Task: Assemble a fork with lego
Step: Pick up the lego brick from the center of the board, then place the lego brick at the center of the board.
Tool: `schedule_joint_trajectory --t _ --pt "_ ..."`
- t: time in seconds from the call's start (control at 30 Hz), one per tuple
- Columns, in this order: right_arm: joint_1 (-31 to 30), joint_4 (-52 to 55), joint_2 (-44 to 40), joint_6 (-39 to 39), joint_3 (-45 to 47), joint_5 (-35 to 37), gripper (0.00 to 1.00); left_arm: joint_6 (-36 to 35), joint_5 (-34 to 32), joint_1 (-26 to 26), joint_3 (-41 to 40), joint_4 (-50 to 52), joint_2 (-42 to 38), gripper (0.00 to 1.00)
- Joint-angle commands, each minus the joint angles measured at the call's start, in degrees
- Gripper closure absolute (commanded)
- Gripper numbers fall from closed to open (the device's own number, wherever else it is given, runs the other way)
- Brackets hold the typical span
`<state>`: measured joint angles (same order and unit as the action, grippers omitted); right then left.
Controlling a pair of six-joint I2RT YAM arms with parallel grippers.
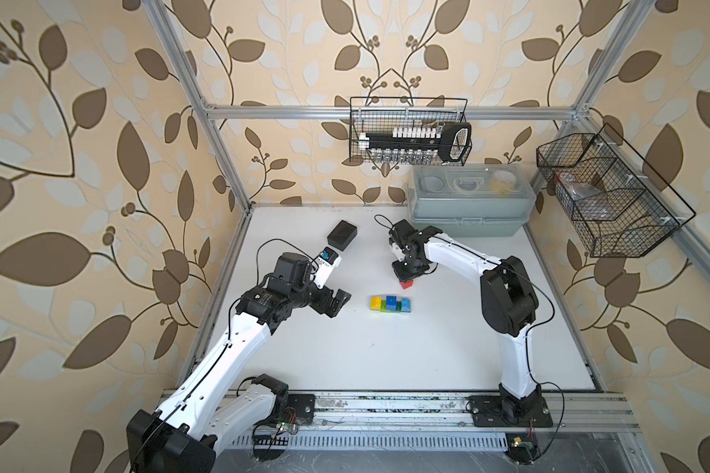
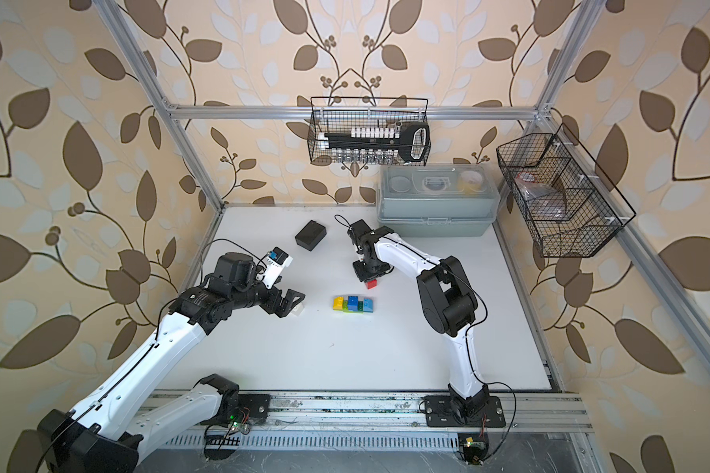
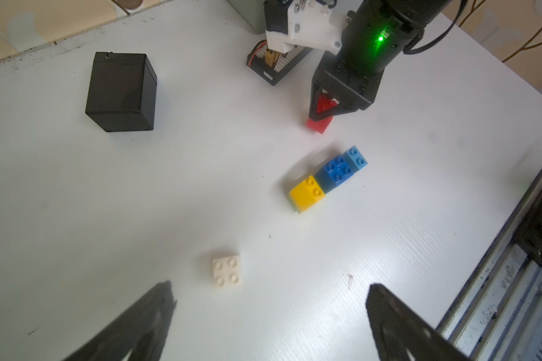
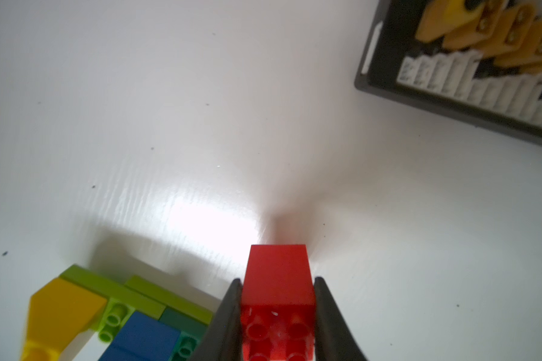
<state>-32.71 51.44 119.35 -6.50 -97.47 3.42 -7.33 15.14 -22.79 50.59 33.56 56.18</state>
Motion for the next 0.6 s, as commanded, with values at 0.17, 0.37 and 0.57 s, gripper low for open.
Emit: schedule_joint_trajectory --t 0.17,0.37,0.57 --pt "-6.9 1.7 -7.5 15.8 -1.2 -2.6 1.00 -0.7 1.6 5.1 2.3 1.1 -1.8 0.01" --pt "-11.2 3.0 -10.1 24.3 0.8 -7.4 1.00 4.2 -2.7 11.4 1.8 -1.0 -2.4 0.01" --pt "-15.7 5.0 -8.8 29.3 2.0 -7.8 1.00 6.7 -3.8 13.3 1.6 0.0 -1.3 0.01"
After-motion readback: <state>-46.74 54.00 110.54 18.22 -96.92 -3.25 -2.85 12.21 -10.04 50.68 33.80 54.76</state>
